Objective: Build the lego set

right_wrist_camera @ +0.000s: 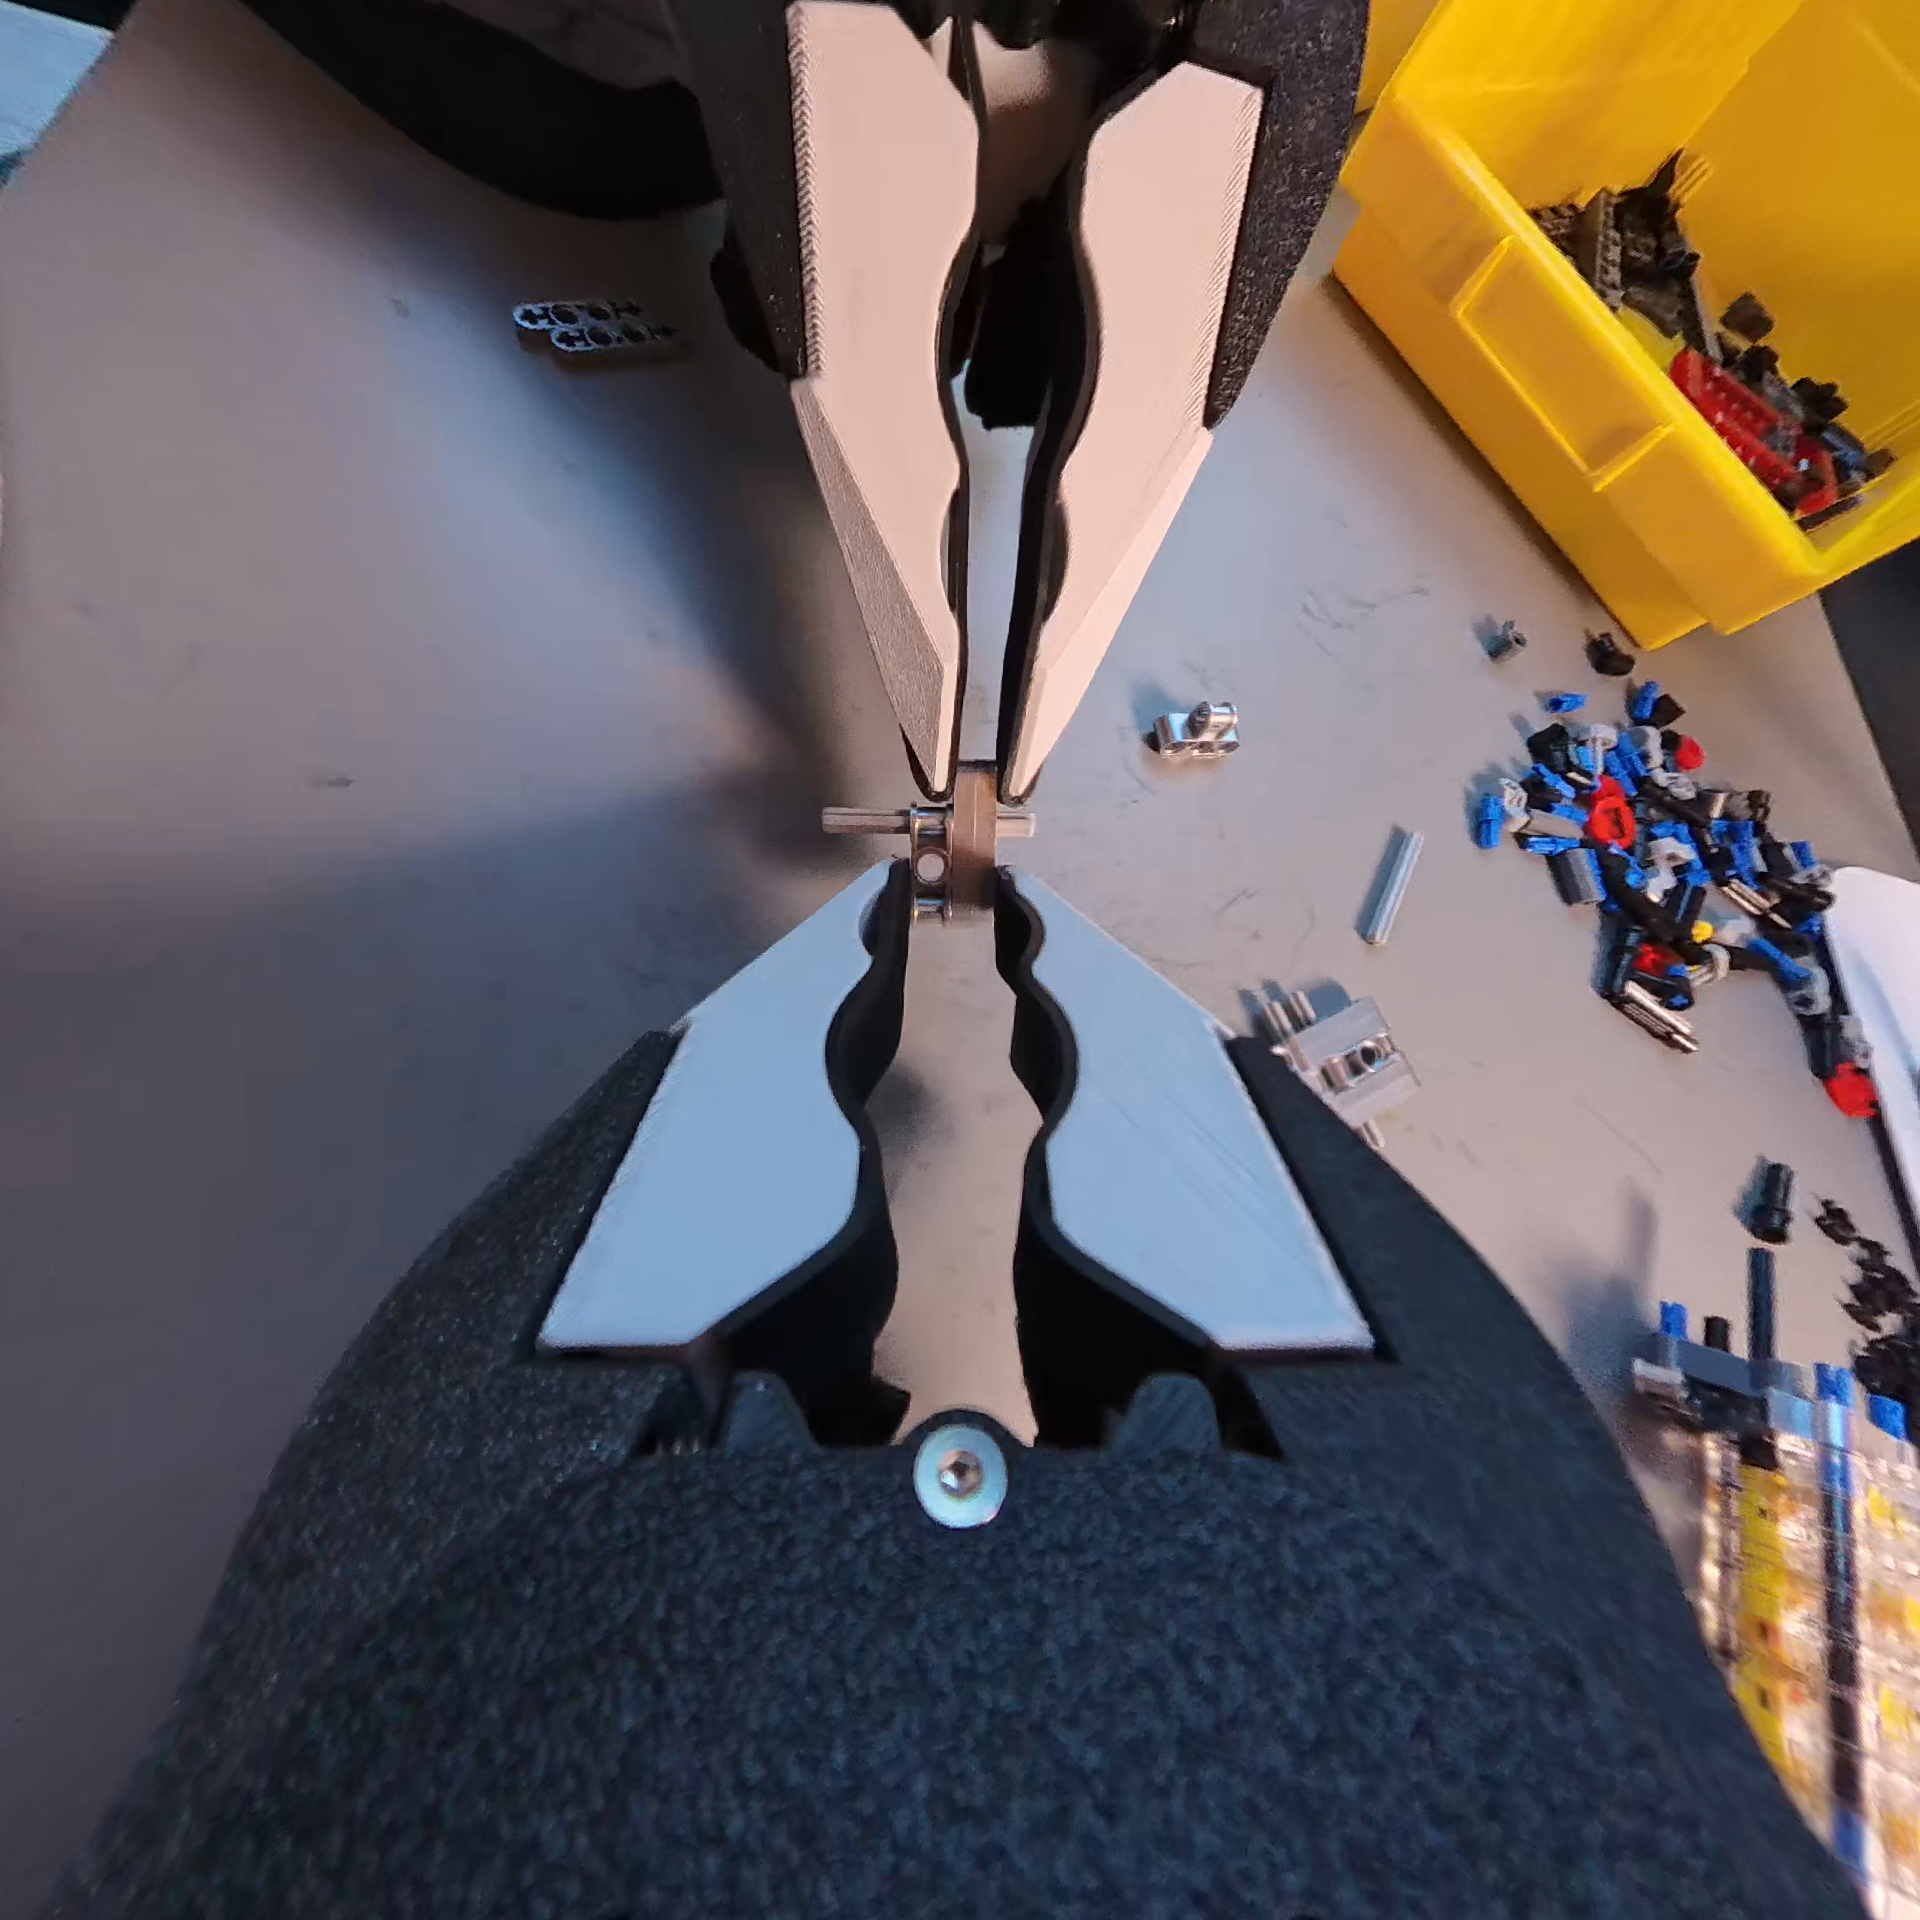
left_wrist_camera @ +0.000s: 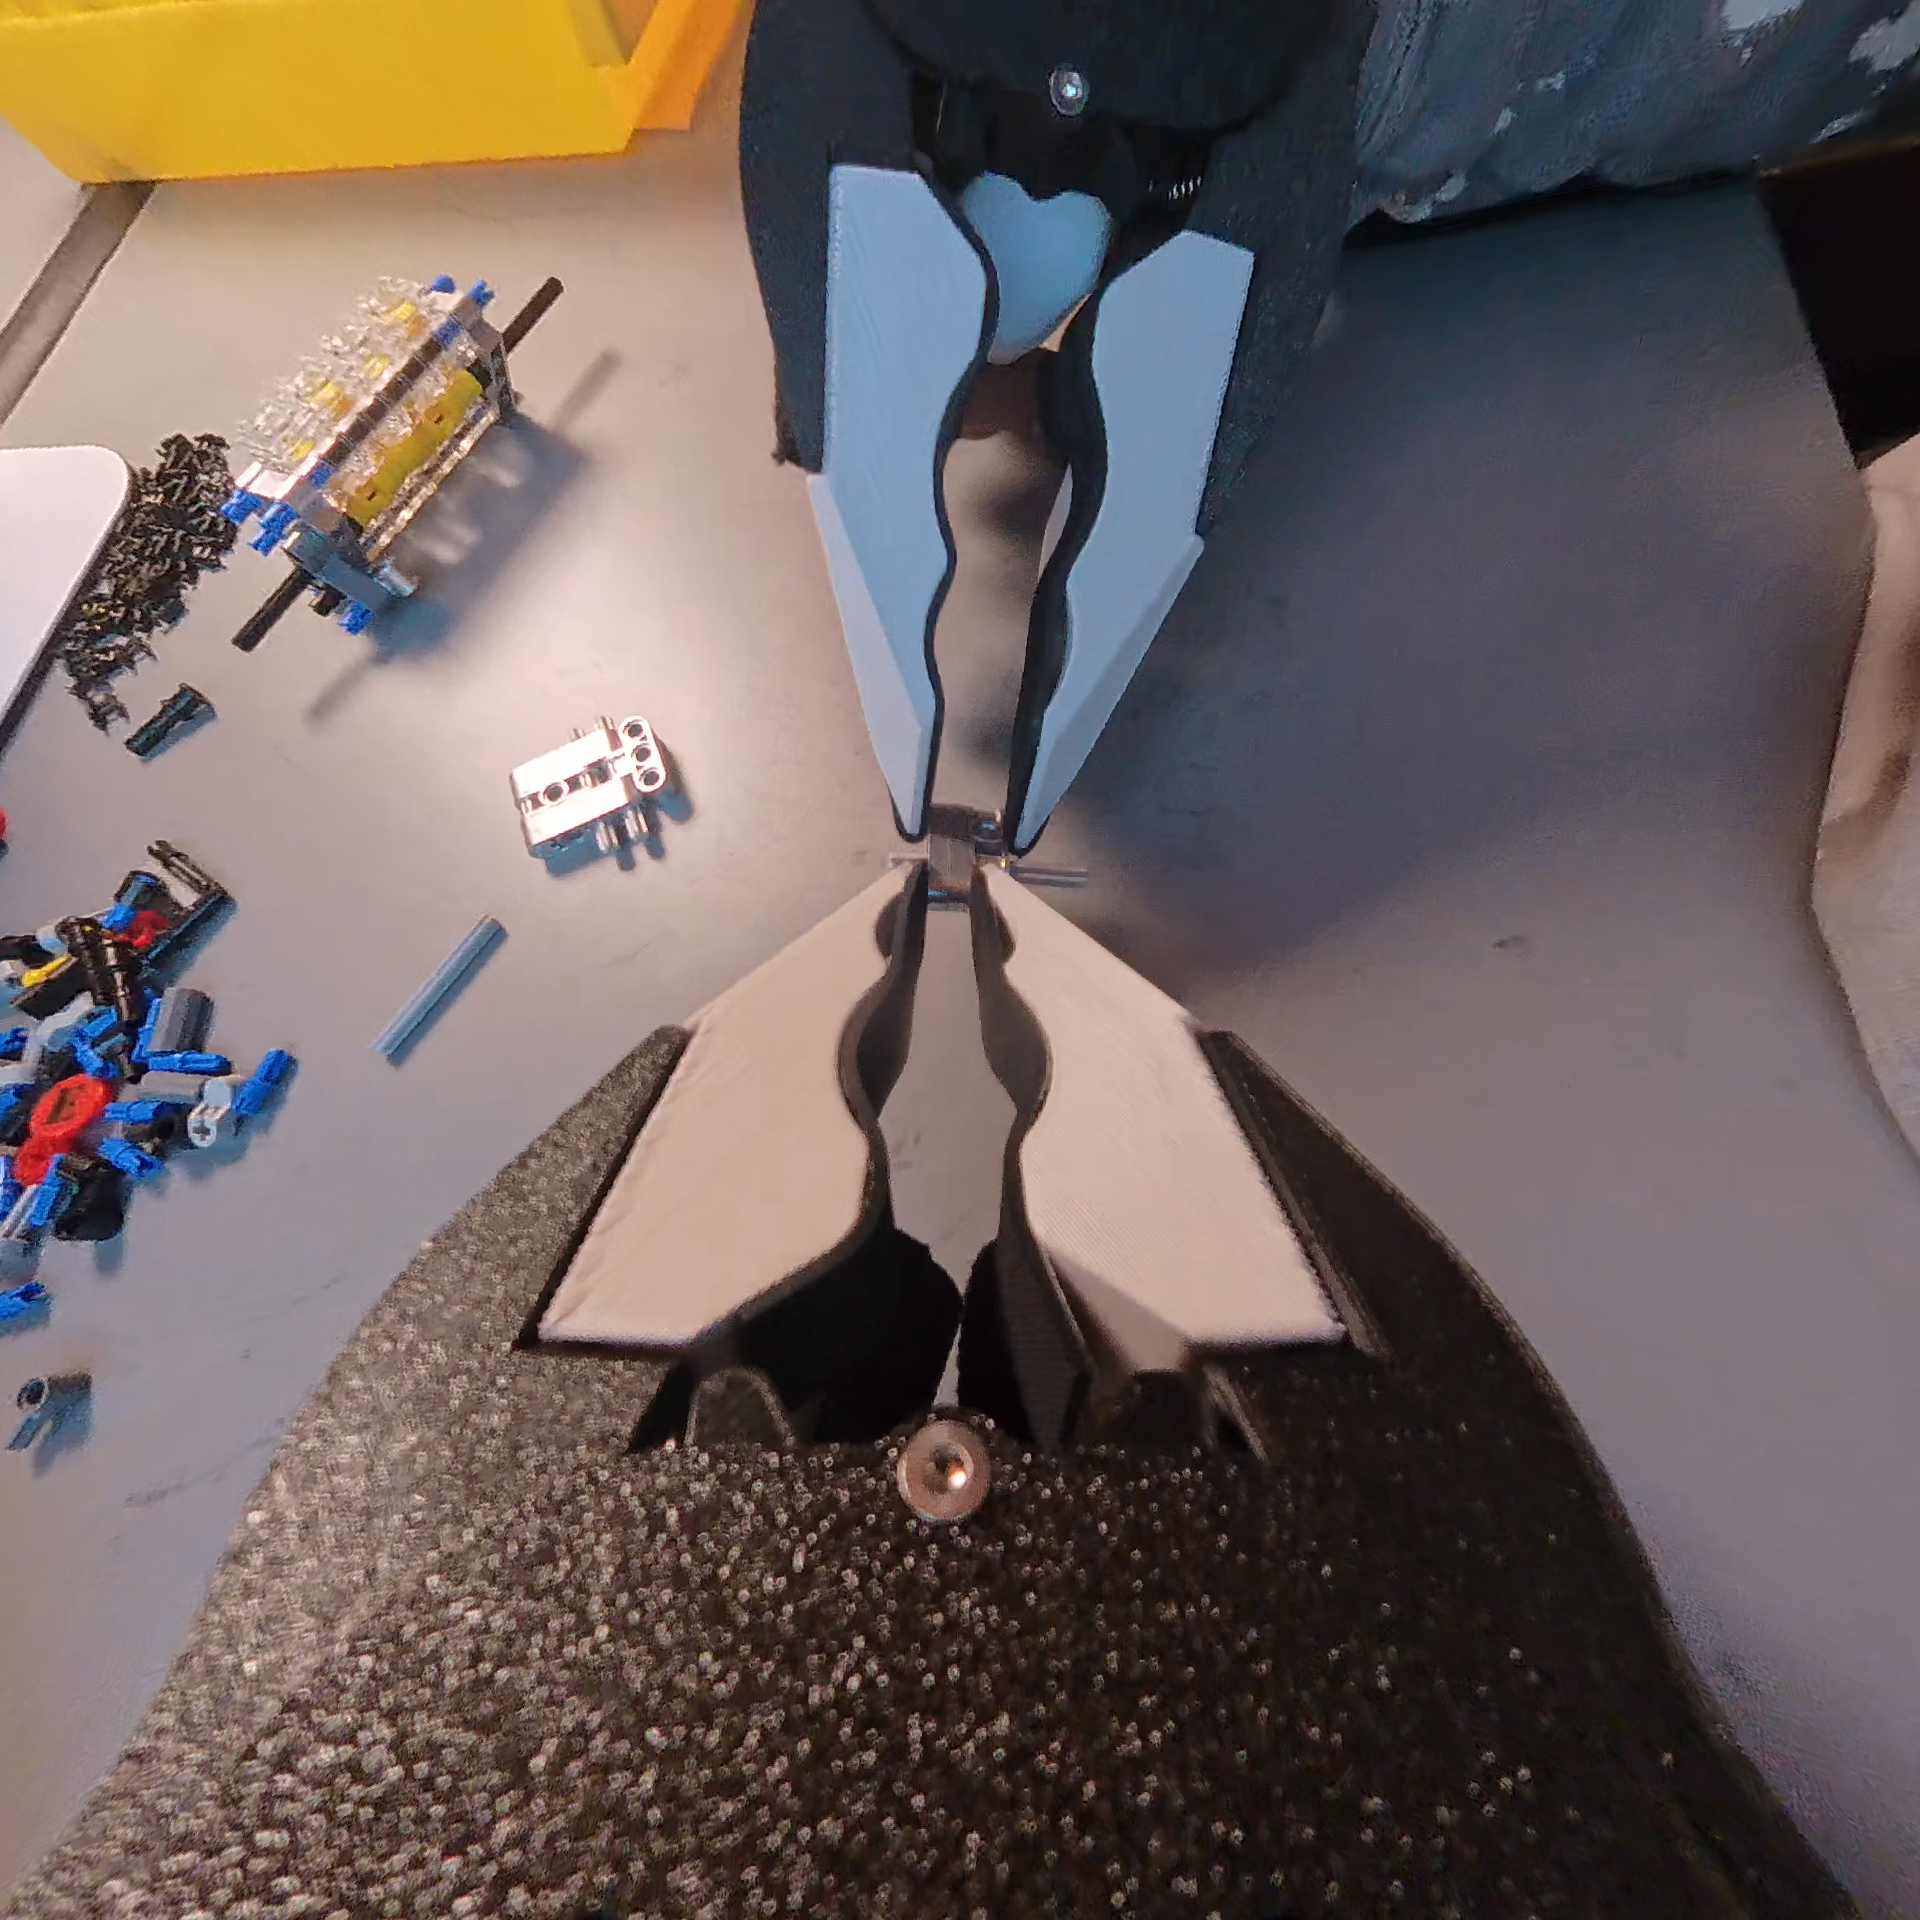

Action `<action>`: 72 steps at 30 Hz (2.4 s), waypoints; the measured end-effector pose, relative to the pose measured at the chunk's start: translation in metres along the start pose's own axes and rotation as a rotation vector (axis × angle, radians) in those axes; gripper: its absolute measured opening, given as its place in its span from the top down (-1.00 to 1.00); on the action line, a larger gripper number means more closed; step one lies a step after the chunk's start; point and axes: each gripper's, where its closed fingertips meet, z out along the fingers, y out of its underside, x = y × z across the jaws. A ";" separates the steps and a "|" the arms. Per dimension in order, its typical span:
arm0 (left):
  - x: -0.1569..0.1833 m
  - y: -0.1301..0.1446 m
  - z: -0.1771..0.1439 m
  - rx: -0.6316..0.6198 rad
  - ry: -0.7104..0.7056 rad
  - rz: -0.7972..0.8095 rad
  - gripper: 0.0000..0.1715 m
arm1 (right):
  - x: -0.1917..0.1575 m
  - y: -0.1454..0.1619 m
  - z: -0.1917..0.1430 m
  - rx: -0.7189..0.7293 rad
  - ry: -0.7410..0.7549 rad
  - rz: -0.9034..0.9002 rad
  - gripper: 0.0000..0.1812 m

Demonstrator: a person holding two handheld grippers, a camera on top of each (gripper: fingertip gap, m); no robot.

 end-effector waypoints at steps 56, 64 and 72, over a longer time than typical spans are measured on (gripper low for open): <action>-0.006 0.023 0.015 -0.152 -0.076 0.014 0.94 | 0.004 0.016 0.012 -0.131 0.048 0.060 0.78; -0.006 0.018 0.012 -0.167 -0.120 0.065 0.94 | 0.004 0.016 0.013 -0.192 0.079 0.058 0.81; -0.006 0.015 0.010 -0.176 -0.144 0.068 0.94 | 0.005 0.016 0.013 -0.236 0.102 0.044 0.82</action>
